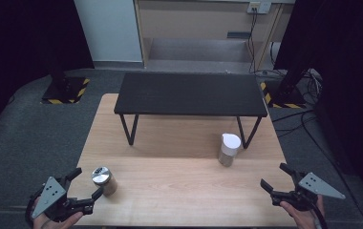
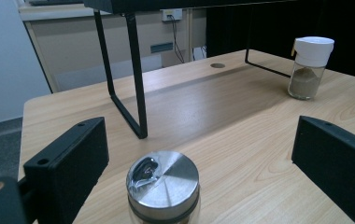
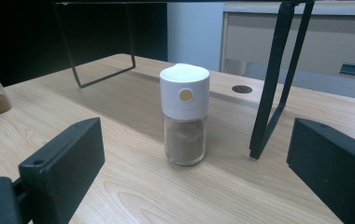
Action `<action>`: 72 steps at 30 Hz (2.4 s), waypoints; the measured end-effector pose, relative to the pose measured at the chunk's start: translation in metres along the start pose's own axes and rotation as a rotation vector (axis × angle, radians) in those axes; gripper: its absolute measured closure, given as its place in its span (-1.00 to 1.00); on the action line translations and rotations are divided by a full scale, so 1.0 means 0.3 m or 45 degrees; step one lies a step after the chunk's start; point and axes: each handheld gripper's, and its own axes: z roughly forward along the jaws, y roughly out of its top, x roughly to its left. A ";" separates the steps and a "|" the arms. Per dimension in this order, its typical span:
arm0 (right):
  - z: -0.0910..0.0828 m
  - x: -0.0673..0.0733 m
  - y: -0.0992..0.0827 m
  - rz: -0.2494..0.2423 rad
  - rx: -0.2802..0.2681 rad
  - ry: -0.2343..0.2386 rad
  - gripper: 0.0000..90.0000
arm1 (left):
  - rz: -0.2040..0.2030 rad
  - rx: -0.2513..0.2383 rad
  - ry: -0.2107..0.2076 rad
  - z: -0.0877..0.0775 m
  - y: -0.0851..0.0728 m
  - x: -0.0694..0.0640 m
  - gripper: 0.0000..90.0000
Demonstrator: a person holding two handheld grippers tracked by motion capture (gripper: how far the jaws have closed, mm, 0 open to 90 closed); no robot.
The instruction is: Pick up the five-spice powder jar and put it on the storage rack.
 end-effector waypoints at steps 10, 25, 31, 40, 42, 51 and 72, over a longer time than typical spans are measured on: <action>0.002 -0.006 -0.006 0.020 -0.017 0.012 -0.95 | -0.026 0.025 -0.046 -0.018 0.027 0.035 -0.96; 0.003 -0.011 -0.010 0.023 -0.028 0.019 -0.97 | -0.015 0.117 -0.087 -0.027 0.120 0.073 -0.96; 0.003 -0.012 -0.009 0.019 -0.027 0.021 -0.97 | 0.034 0.204 -0.096 -0.027 0.190 0.095 -0.97; 0.003 -0.013 -0.009 0.018 -0.027 0.022 -0.97 | 0.066 0.316 -0.112 0.002 0.239 0.128 -0.96; 0.001 -0.012 -0.009 0.019 -0.029 0.020 -0.96 | 0.078 0.353 -0.113 0.022 0.245 0.135 -0.96; 0.000 -0.012 -0.011 0.025 -0.035 0.019 -0.96 | 0.074 0.437 -0.114 0.102 0.225 0.156 -0.93; -0.003 -0.012 -0.013 0.033 -0.039 0.011 -0.94 | 0.055 0.454 -0.176 0.245 0.090 0.191 -0.60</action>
